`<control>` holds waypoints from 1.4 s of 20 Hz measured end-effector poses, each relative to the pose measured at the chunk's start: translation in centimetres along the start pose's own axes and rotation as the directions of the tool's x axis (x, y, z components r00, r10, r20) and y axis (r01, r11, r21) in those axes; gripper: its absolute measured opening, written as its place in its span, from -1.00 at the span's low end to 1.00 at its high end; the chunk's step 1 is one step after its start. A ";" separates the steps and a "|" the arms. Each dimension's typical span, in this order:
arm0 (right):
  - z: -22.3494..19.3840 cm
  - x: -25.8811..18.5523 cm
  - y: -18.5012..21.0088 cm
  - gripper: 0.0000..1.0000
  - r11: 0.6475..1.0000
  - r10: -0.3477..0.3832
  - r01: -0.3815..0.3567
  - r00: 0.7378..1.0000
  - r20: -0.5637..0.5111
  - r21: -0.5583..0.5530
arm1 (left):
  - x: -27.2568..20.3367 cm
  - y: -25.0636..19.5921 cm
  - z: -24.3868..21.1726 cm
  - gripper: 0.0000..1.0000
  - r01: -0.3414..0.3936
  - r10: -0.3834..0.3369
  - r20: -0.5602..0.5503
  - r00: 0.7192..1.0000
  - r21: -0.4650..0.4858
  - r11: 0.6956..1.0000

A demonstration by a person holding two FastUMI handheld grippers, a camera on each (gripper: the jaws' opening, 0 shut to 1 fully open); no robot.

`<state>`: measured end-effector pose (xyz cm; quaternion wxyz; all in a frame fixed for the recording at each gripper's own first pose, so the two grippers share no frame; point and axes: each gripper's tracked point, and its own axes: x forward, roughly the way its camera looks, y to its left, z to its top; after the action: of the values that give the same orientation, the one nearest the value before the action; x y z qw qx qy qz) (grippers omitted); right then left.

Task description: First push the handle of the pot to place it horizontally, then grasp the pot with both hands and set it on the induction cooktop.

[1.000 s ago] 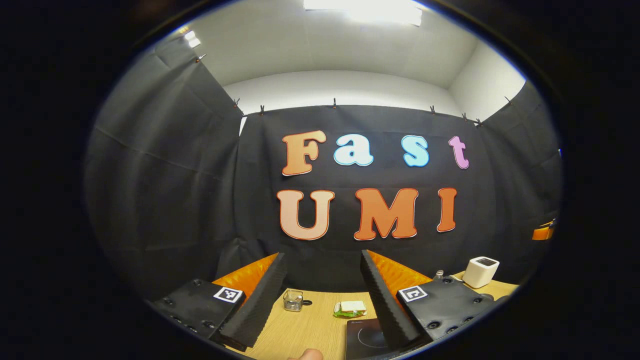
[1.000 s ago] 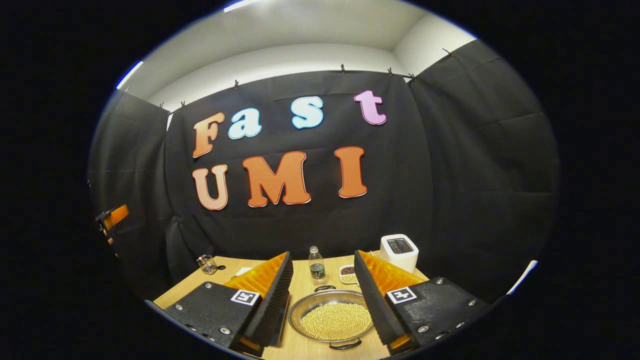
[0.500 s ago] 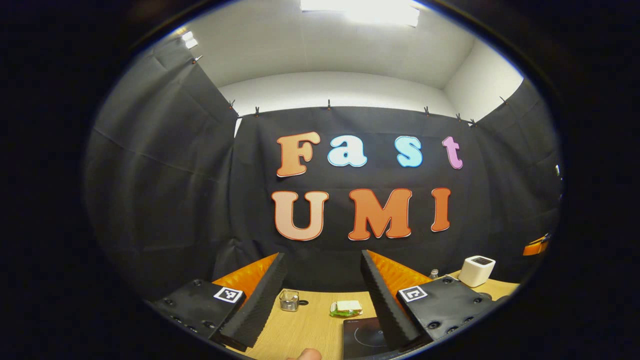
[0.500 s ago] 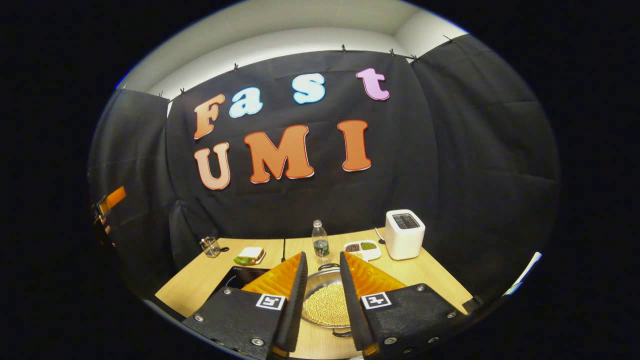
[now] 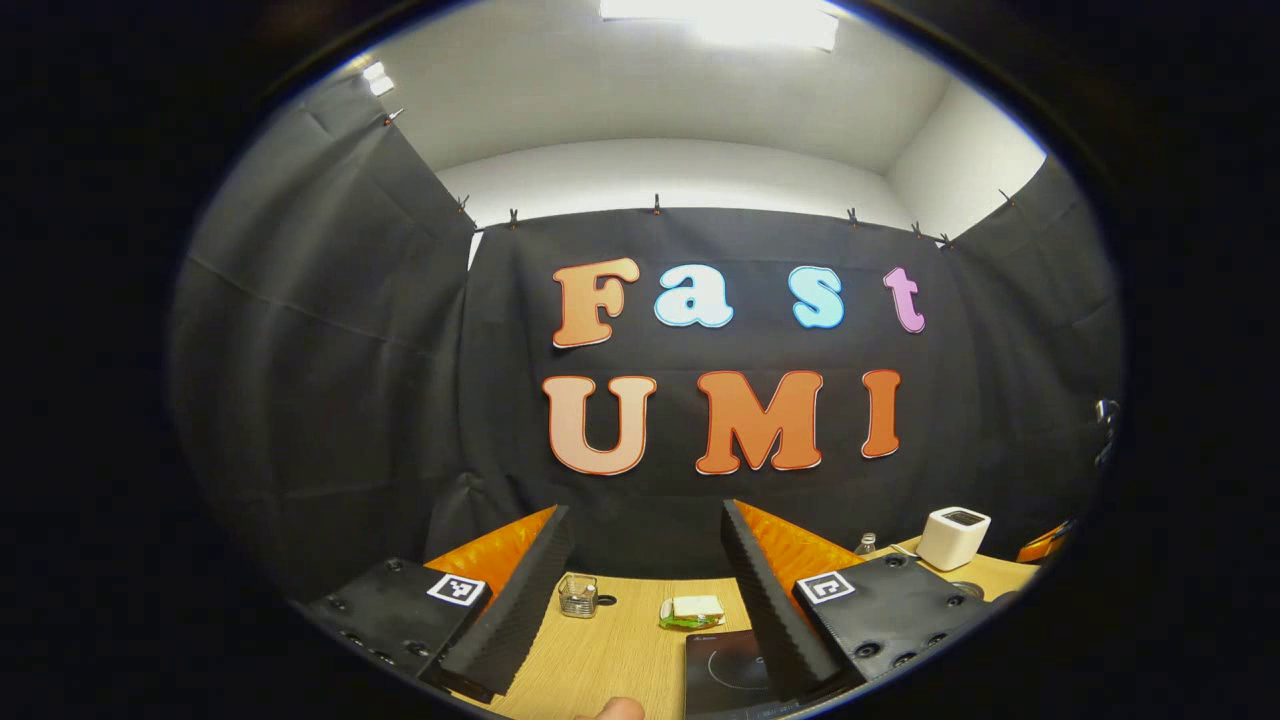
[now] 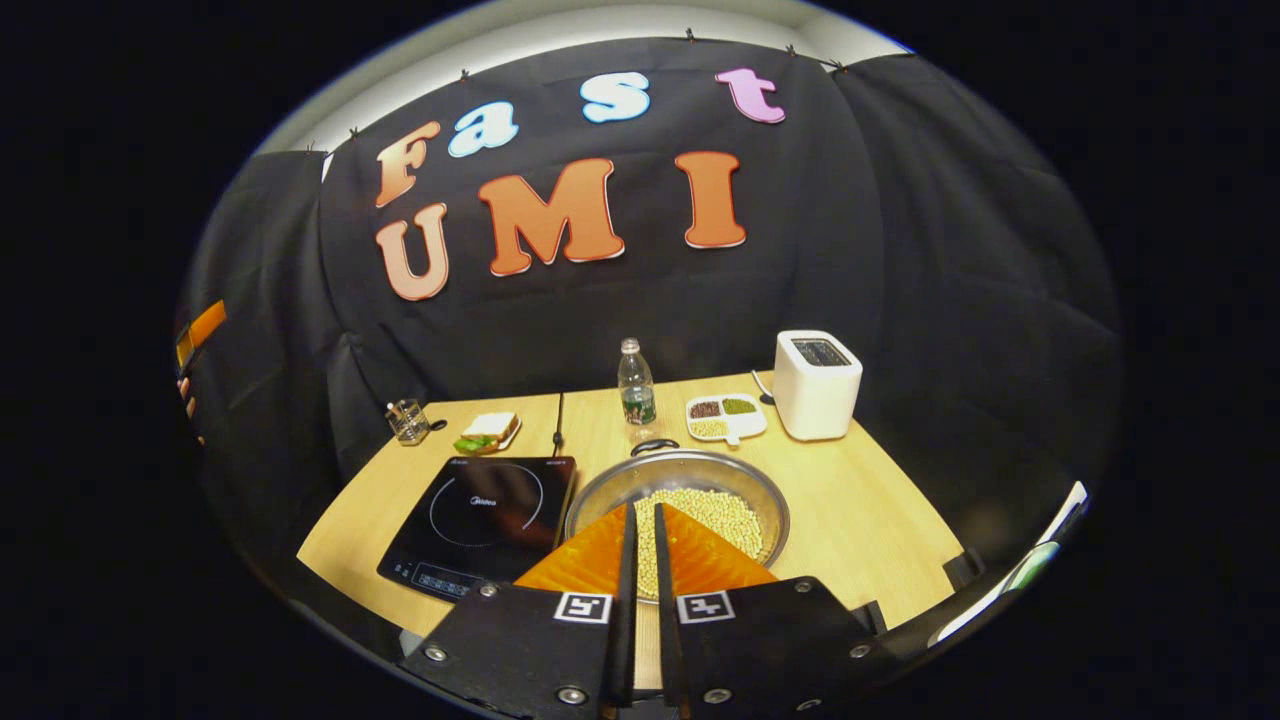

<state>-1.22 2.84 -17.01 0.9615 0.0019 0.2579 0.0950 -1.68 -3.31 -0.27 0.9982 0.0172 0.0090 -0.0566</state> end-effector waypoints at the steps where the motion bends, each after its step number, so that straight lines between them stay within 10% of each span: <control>1: -0.8 0.5 0.2 -0.84 1.000 0.006 -0.006 1.000 -0.023 0.008 | -0.1 -0.1 -0.2 0.95 0.002 -0.002 -0.003 1.000 -0.001 1.000; 13: -13.0 4.2 2.9 -1.00 0.997 0.076 -0.069 0.951 -0.301 0.037 | -0.4 -0.2 -1.4 0.97 -0.003 0.003 -0.034 0.999 0.012 1.000; 28: -17.8 6.5 0.7 -1.00 0.998 0.008 0.015 0.917 -0.399 0.053 | 0.7 -0.4 -4.3 0.97 0.000 0.000 -0.099 0.995 -0.009 1.000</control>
<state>-4.73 3.92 -35.64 0.8885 0.0085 0.4510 0.0845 -1.07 -3.65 -4.56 0.9966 0.0154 0.0587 -0.0556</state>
